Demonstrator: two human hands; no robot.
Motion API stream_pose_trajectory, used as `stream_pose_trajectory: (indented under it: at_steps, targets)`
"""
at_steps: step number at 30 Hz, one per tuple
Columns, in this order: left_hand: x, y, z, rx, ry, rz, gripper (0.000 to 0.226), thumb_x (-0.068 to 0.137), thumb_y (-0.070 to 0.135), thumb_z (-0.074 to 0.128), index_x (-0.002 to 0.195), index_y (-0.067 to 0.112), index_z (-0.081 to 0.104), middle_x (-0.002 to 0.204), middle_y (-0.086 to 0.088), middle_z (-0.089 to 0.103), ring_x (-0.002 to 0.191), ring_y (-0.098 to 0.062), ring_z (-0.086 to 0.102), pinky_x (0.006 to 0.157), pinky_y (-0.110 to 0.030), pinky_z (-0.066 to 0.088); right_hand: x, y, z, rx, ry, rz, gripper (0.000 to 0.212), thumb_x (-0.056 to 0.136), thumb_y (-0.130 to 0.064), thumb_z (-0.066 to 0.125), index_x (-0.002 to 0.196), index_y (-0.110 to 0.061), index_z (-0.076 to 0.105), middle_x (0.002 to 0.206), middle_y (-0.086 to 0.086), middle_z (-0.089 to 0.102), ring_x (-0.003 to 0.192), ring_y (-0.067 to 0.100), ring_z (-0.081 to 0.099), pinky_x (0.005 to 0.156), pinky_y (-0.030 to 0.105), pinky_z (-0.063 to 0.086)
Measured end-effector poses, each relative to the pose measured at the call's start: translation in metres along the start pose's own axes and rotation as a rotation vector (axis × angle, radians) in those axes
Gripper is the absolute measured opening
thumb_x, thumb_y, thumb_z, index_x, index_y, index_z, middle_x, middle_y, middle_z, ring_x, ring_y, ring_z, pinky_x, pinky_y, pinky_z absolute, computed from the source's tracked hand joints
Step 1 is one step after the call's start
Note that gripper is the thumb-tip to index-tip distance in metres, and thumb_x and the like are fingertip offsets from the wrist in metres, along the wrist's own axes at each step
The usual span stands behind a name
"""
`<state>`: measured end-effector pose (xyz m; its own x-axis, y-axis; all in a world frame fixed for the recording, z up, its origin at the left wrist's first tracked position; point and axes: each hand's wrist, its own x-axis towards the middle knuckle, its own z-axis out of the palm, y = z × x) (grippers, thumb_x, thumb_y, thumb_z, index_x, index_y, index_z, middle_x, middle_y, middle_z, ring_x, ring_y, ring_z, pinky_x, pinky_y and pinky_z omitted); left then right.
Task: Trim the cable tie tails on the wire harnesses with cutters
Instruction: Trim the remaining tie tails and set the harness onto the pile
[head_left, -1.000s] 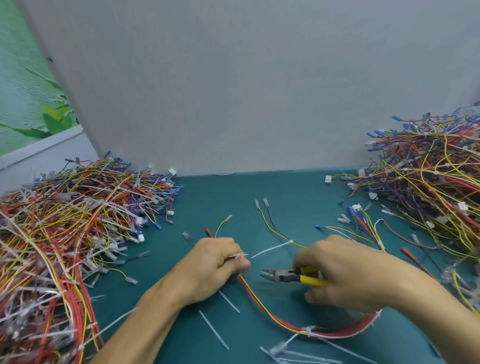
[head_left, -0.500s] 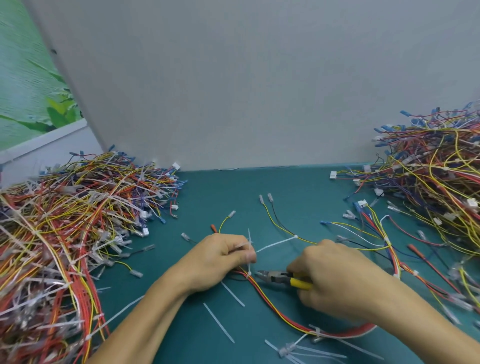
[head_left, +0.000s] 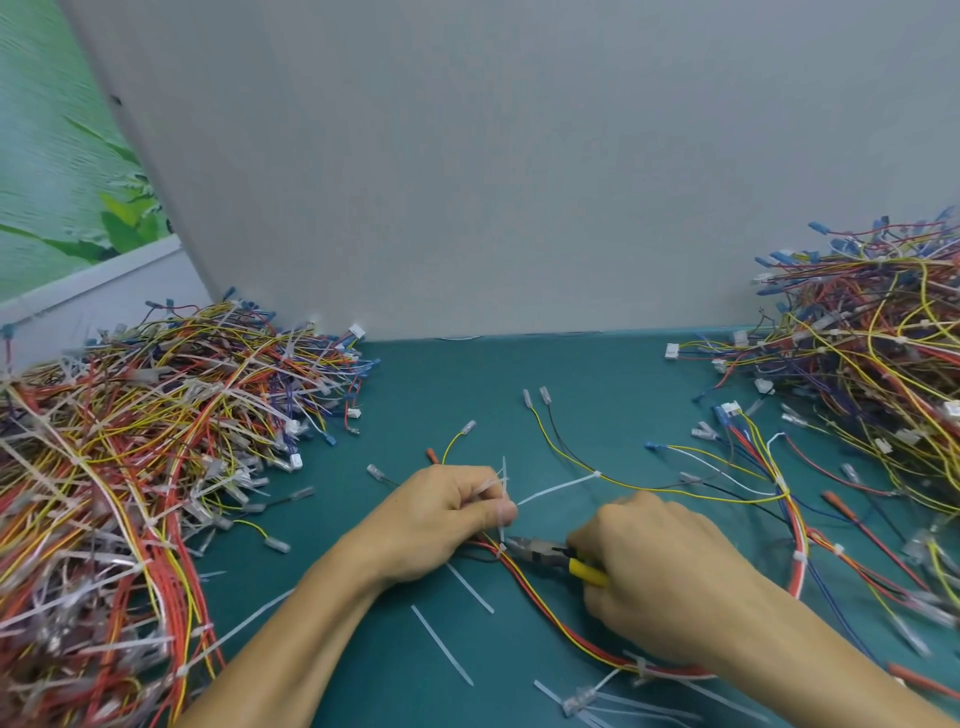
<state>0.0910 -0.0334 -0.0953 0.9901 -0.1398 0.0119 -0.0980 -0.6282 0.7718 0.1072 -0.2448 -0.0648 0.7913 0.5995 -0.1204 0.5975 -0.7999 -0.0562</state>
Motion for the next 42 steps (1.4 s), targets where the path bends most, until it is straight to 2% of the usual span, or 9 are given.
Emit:
stream_pose_trajectory:
  at_steps: [11, 15, 19, 25, 30, 33, 36, 39, 42]
  targets:
    - [0.000, 0.003, 0.000, -0.013, 0.002, -0.015, 0.024, 0.092, 0.026, 0.062, 0.074, 0.011, 0.057, 0.057, 0.011, 0.040, 0.057, -0.009, 0.034, 0.057, -0.026, 0.029, 0.000, -0.006, 0.003, -0.035, 0.035, -0.023, 0.004, 0.084, -0.020, 0.047, 0.084, -0.022, 0.044, 0.089, 0.004, 0.040, 0.078, 0.031, 0.039, 0.064, 0.033, 0.031]
    - [-0.001, 0.003, 0.000, -0.028, 0.006, -0.015, 0.025, 0.092, 0.026, 0.062, 0.073, 0.010, 0.056, 0.057, 0.011, 0.038, 0.057, -0.009, 0.033, 0.058, -0.028, 0.028, 0.000, -0.008, 0.004, -0.032, 0.044, -0.028, 0.004, 0.086, -0.019, 0.047, 0.086, -0.023, 0.047, 0.091, 0.004, 0.042, 0.093, 0.032, 0.054, 0.065, 0.033, 0.030]
    - [-0.001, 0.003, 0.000, -0.023, 0.010, -0.025, 0.026, 0.092, 0.026, 0.062, 0.071, 0.011, 0.055, 0.054, 0.012, 0.037, 0.057, -0.010, 0.032, 0.057, -0.028, 0.027, 0.002, -0.010, 0.007, -0.058, 0.054, -0.024, 0.011, 0.087, -0.017, 0.046, 0.094, -0.020, 0.054, 0.105, 0.005, 0.053, 0.098, 0.032, 0.056, 0.065, 0.033, 0.030]
    - [-0.001, 0.003, 0.000, -0.032, 0.012, -0.034, 0.027, 0.092, 0.026, 0.062, 0.067, 0.022, 0.054, 0.054, 0.012, 0.038, 0.056, -0.009, 0.033, 0.057, -0.028, 0.028, 0.002, -0.011, 0.010, -0.115, 0.070, -0.037, 0.017, 0.087, -0.015, 0.047, 0.100, -0.019, 0.058, 0.101, 0.003, 0.053, 0.097, 0.032, 0.057, 0.064, 0.035, 0.031]
    - [0.000, 0.003, 0.001, -0.019, 0.017, -0.028, 0.026, 0.093, 0.026, 0.061, 0.069, 0.018, 0.054, 0.057, 0.010, 0.038, 0.057, -0.010, 0.033, 0.056, -0.027, 0.029, 0.002, -0.012, 0.011, -0.140, 0.060, -0.057, 0.021, 0.087, -0.013, 0.047, 0.103, -0.019, 0.058, 0.106, 0.004, 0.055, 0.097, 0.033, 0.058, 0.056, 0.033, 0.027]
    - [0.001, 0.002, 0.002, 0.002, 0.029, -0.018, 0.027, 0.093, 0.030, 0.059, 0.070, 0.016, 0.053, 0.059, 0.006, 0.038, 0.058, -0.011, 0.032, 0.057, -0.028, 0.028, 0.002, -0.012, 0.010, -0.138, 0.048, -0.068, 0.021, 0.089, -0.015, 0.047, 0.106, -0.019, 0.058, 0.108, 0.005, 0.056, 0.099, 0.031, 0.058, 0.061, 0.034, 0.027]
    - [0.001, 0.003, 0.003, -0.014, 0.086, -0.016, 0.030, 0.090, 0.038, 0.052, 0.067, 0.020, 0.046, 0.057, 0.012, 0.035, 0.055, -0.009, 0.030, 0.055, -0.026, 0.026, -0.001, -0.009, 0.005, -0.136, 0.046, -0.091, 0.020, 0.088, -0.015, 0.048, 0.104, -0.020, 0.058, 0.106, 0.006, 0.056, 0.092, 0.033, 0.055, 0.063, 0.034, 0.028]
    - [0.003, 0.004, 0.004, -0.109, 0.233, -0.034, 0.027, 0.087, 0.038, 0.043, 0.065, 0.023, 0.042, 0.052, 0.013, 0.036, 0.051, -0.008, 0.030, 0.053, -0.026, 0.025, -0.004, 0.004, -0.008, -0.095, 0.060, -0.121, 0.008, 0.085, -0.021, 0.047, 0.090, -0.025, 0.052, 0.094, 0.004, 0.055, 0.088, 0.033, 0.054, 0.062, 0.034, 0.030]
    - [0.007, 0.004, 0.003, -0.326, 0.410, -0.056, 0.027, 0.086, 0.029, 0.044, 0.060, 0.024, 0.046, 0.056, 0.009, 0.043, 0.054, -0.014, 0.036, 0.052, -0.026, 0.030, 0.001, 0.021, -0.018, 0.043, 0.192, -0.071, 0.004, 0.084, -0.029, 0.048, 0.086, -0.028, 0.045, 0.084, -0.005, 0.046, 0.091, 0.029, 0.056, 0.065, 0.034, 0.039]
